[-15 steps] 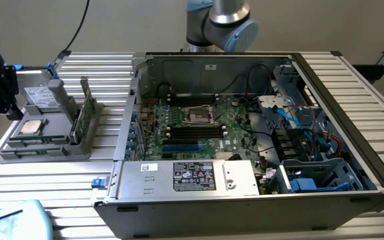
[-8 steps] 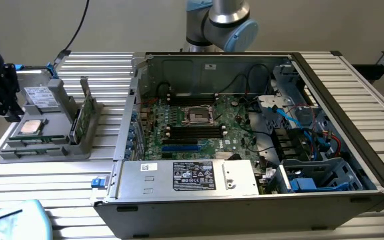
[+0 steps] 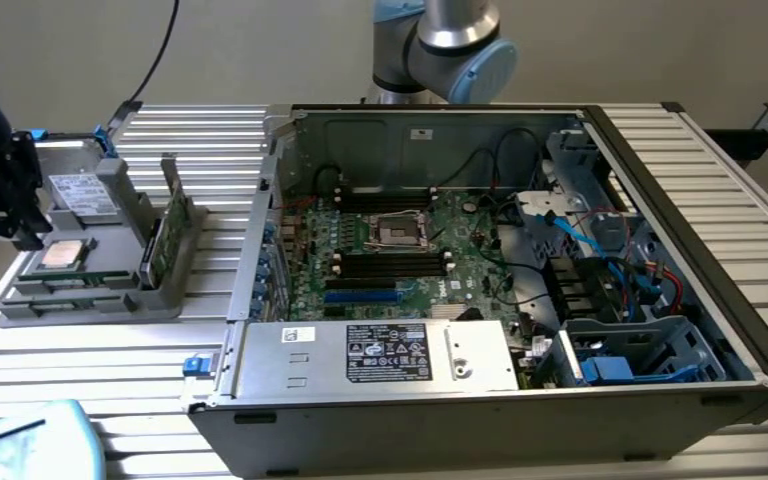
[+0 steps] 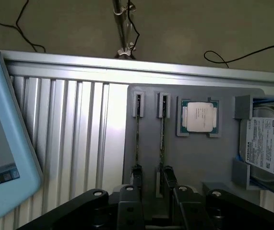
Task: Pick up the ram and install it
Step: 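Pick up the ram and move it above insertion slot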
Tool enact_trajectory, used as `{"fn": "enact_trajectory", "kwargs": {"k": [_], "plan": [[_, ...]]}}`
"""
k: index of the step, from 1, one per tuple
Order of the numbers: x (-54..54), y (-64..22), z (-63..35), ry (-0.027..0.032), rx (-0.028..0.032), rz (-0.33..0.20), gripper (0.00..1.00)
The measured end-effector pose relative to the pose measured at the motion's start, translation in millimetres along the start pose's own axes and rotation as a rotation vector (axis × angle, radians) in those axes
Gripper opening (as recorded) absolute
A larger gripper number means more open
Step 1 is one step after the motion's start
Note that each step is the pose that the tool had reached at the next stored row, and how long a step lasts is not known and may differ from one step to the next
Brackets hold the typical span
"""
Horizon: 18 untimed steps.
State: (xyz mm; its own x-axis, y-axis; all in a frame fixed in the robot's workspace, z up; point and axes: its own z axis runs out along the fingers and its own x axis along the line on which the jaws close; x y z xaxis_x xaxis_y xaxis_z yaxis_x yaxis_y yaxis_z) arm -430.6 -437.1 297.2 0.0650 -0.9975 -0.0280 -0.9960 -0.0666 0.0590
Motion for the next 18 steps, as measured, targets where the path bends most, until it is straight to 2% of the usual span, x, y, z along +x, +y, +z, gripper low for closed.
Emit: {"fn": "enact_trajectory", "kwargs": {"k": [18], "plan": [[3.6,0.8,32.8,0.0003,0.0003,-0.004,0.31]]}}
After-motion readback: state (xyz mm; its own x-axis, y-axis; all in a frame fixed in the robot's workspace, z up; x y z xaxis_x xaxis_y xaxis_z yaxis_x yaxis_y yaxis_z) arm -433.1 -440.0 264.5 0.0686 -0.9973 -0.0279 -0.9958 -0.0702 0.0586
